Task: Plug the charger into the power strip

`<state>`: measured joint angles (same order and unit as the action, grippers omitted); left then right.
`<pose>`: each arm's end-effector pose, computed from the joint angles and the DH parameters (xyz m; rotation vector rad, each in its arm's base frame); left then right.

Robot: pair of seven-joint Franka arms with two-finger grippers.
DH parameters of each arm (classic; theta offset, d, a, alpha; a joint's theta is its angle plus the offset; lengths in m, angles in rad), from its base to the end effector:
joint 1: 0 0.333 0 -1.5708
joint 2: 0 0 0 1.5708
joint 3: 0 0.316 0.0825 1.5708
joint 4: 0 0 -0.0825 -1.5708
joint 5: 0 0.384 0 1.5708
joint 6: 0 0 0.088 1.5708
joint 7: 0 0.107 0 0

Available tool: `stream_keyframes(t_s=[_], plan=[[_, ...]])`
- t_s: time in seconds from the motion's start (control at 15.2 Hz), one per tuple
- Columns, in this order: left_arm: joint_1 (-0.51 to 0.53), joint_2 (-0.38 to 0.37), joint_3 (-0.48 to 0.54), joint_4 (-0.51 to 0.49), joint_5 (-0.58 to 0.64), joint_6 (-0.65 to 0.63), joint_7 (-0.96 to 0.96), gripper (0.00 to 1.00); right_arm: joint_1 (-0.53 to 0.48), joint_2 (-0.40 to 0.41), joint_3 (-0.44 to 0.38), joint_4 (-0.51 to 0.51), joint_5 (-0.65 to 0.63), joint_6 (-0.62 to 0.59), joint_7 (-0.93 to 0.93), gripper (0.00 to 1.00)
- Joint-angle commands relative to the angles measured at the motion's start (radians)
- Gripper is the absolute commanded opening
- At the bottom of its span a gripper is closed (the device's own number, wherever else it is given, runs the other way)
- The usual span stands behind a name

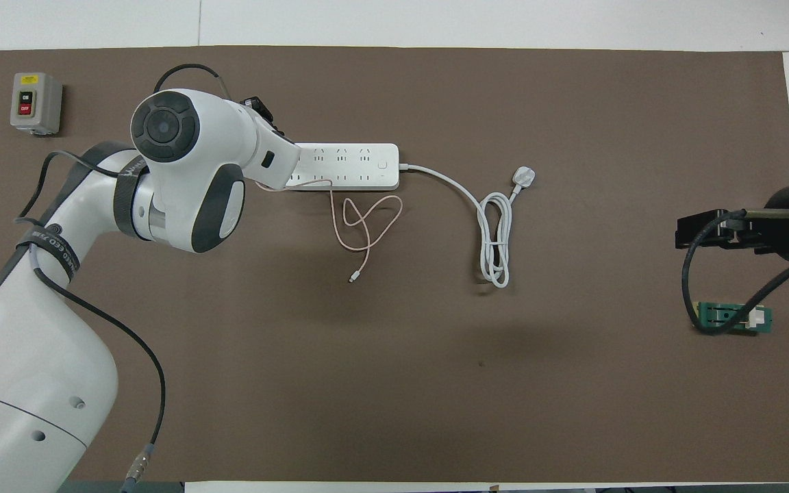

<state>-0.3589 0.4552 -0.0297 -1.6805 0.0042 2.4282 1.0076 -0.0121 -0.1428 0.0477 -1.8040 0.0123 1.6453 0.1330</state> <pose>0.6457 -0.2616 0.3677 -2.3242 1.9459 -0.4299 0.5125 0.0210 0.5965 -3.1335 0.1552 0.0258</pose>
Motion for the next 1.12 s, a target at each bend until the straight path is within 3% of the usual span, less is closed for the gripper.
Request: stream_keyframes(t_s=[0.0,0.2,0.39,1.05], plan=[[-0.006,-0.013,-0.001,-0.004,0.010,-0.060,0.006,0.00,-0.026,0.012,0.009,0.022,-0.014,-0.025,-0.045,1.00],[-0.002,-0.017,-0.004,-0.007,-0.003,-0.077,0.011,0.00,-0.042,0.012,0.009,0.025,-0.023,-0.039,-0.098,1.00],[-0.002,-0.023,-0.003,-0.010,-0.114,-0.113,0.009,0.00,-0.042,0.012,0.011,0.023,-0.028,-0.042,-0.159,1.00],[-0.008,-0.036,-0.004,-0.013,-0.127,-0.198,0.012,0.00,-0.040,0.009,0.011,0.022,-0.028,-0.047,-0.168,1.00]])
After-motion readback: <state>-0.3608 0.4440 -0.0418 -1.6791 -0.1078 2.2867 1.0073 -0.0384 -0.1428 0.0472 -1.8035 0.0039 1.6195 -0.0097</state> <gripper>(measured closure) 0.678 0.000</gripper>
